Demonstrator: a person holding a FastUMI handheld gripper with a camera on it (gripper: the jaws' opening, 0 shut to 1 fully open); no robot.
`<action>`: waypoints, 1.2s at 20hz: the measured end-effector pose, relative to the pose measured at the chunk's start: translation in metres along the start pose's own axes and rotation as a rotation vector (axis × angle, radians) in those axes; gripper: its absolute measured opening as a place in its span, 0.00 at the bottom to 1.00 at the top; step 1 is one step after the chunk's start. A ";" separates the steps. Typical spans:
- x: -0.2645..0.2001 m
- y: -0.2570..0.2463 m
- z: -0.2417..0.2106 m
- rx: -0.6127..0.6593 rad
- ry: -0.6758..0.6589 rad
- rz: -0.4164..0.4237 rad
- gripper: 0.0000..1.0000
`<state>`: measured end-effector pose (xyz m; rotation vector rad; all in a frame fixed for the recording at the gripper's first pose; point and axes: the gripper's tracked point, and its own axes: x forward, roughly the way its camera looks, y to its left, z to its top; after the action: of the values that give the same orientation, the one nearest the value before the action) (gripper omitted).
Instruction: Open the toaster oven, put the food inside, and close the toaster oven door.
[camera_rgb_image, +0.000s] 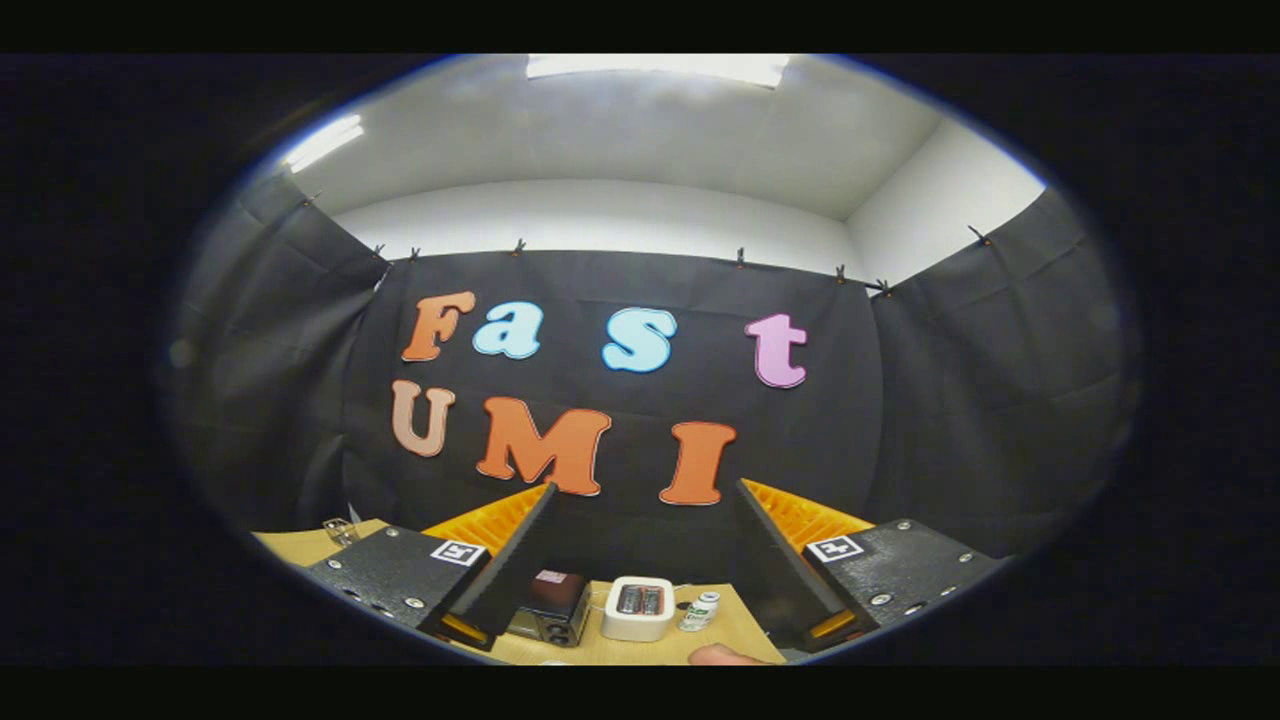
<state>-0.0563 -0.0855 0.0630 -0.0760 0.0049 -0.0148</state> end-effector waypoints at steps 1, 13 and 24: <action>0.000 0.001 -0.001 0.002 0.001 0.005 1.00; 0.012 0.016 -0.009 0.011 0.028 0.050 1.00; 0.017 0.016 -0.018 0.027 0.046 0.047 1.00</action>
<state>-0.0389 -0.0712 0.0440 -0.0481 0.0520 0.0302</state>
